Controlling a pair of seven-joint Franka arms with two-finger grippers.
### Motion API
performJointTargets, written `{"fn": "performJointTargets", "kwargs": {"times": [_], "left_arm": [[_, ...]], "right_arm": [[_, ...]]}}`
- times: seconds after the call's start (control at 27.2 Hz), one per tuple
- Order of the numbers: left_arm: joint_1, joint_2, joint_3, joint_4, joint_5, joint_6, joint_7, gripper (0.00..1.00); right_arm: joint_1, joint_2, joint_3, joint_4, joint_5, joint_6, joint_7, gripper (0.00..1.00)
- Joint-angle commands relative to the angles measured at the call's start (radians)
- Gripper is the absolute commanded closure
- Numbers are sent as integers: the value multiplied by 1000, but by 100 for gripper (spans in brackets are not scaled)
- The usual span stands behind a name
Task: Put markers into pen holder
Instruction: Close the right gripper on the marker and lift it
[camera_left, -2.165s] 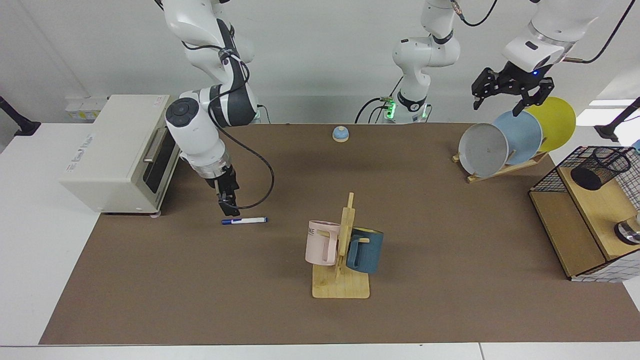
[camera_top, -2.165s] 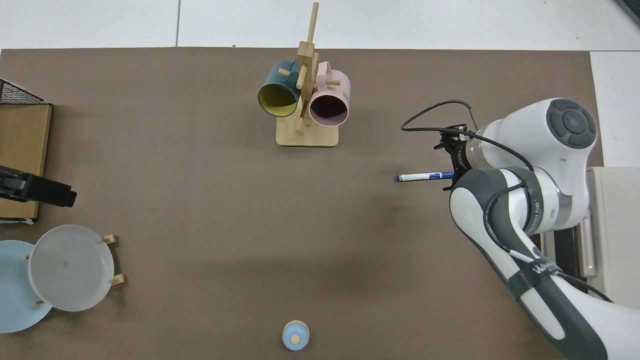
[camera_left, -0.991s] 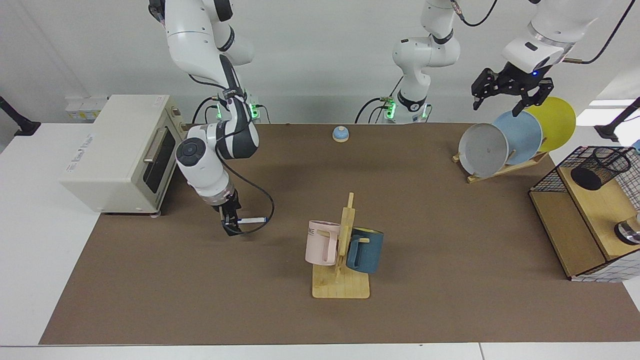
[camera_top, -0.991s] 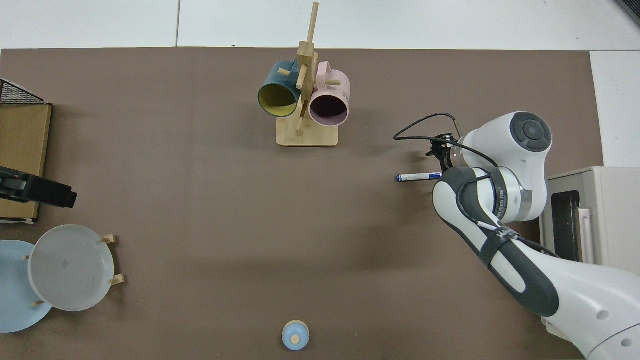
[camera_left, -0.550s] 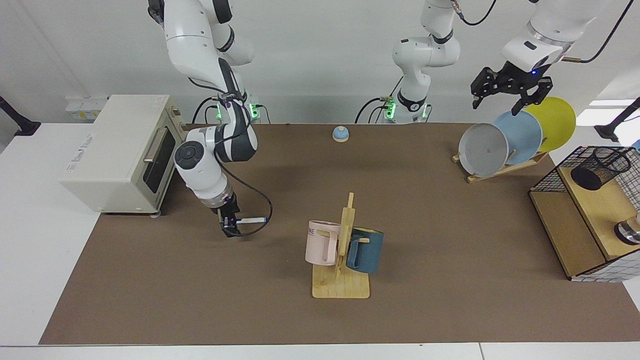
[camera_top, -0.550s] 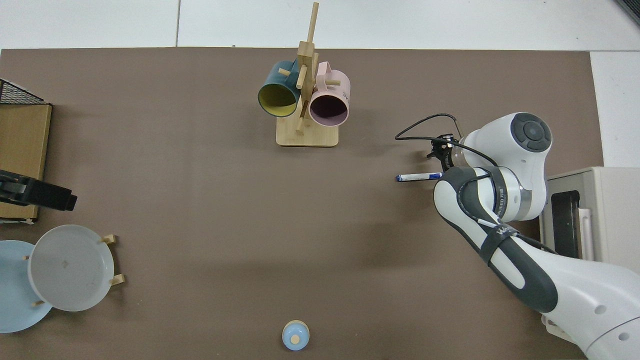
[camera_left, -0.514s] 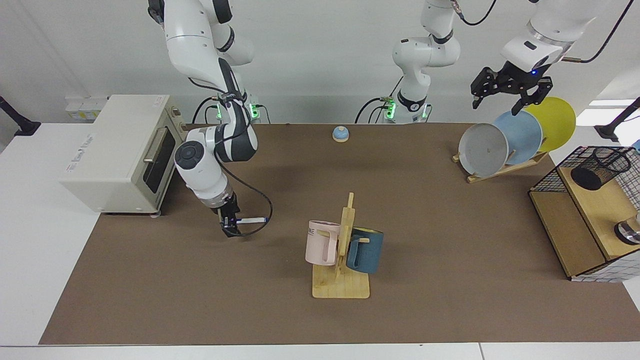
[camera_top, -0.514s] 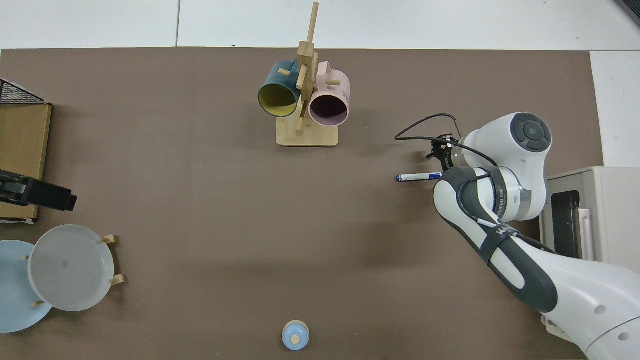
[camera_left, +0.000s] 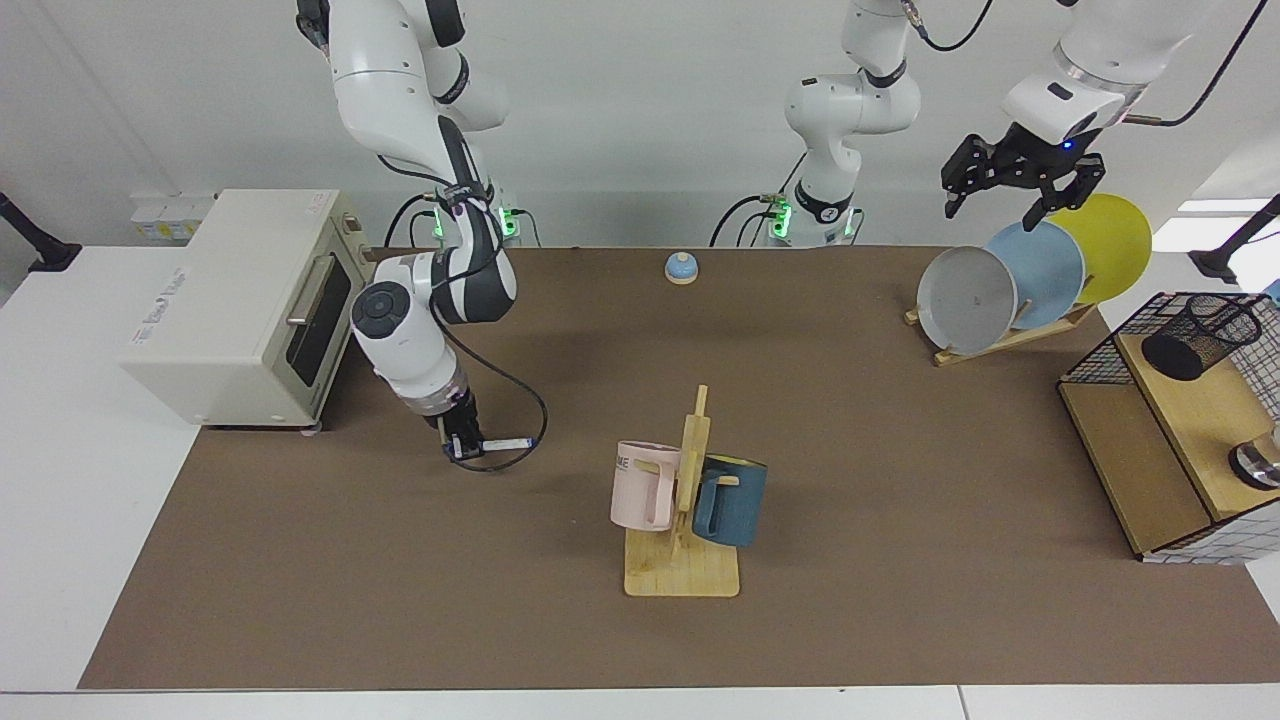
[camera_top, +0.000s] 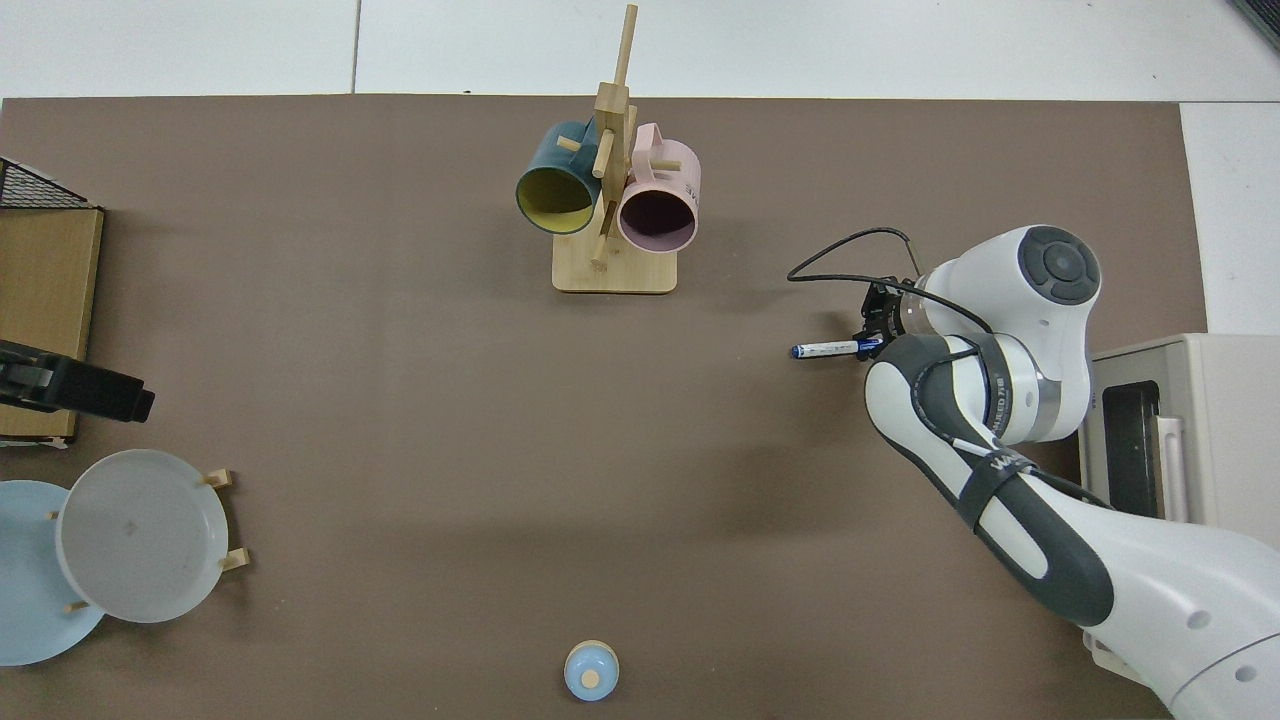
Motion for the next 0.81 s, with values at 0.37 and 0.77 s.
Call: {"fn": "performJointTargets", "kwargs": {"times": [0.37, 0.77], "left_arm": [[11, -27, -6, -31, -4, -4, -3, 0], [8, -27, -7, -31, -11, -4, 0, 0]], "right_arm": [[-11, -65, 7, 2, 17, -92, -25, 100], [-11, -255, 6, 96, 17, -425, -27, 100]]}}
